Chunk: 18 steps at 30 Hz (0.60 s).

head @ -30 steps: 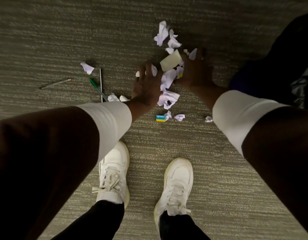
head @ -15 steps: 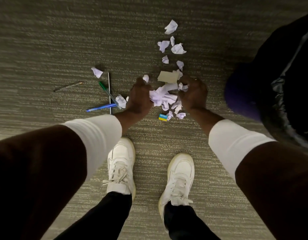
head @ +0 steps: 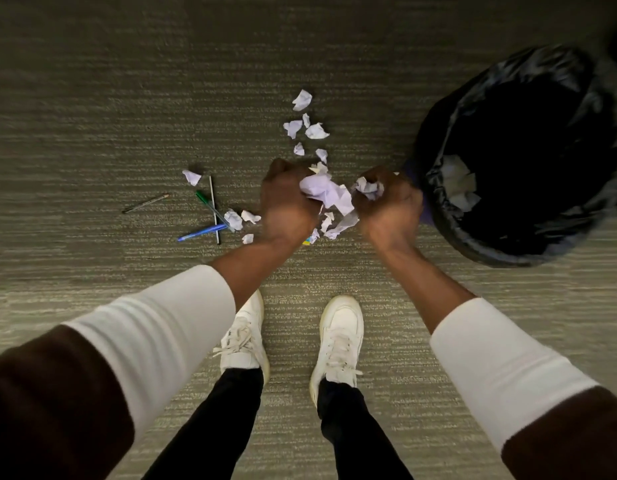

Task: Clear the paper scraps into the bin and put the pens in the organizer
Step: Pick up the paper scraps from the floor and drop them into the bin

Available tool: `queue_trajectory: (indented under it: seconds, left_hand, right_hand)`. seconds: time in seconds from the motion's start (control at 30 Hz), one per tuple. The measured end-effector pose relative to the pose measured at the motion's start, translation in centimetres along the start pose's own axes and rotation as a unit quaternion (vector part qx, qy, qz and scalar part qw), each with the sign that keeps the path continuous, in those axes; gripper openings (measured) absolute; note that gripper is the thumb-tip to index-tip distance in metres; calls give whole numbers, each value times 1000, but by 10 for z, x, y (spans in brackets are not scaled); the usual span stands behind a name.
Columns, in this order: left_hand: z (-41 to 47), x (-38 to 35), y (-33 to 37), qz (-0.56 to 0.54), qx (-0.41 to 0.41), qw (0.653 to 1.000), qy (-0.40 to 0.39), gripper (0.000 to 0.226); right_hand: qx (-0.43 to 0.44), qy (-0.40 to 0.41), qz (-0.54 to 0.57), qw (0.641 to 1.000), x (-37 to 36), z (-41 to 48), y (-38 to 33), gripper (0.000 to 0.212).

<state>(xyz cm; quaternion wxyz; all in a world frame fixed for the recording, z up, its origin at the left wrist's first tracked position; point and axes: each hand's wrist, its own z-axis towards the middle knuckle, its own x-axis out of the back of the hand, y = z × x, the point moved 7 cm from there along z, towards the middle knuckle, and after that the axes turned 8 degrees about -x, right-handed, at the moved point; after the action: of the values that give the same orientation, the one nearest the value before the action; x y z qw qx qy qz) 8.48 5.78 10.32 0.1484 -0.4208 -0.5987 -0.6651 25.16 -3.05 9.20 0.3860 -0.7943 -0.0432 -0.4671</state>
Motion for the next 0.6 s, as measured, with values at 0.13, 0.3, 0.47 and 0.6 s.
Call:
queue_trajectory:
  seconds: [0.13,0.3,0.47,0.6]
  left_hand:
    - [6,17,67,-31,-32,998,51,13]
    - [12,5,141,-67,-37,997,-16,31]
    - [10,-25,208,-120,-36,988,-93,32]
    - [11,-75,232,-76,-62,986,-133,39]
  right_hand:
    - [-24,40,20,999,69,-9,-19,14]
    - [-87,92,114,985,151,-9,-10,18]
    - [-199,159,138,957,201,12,47,28]
    - [-279,146,137,939,204,23,85,33]
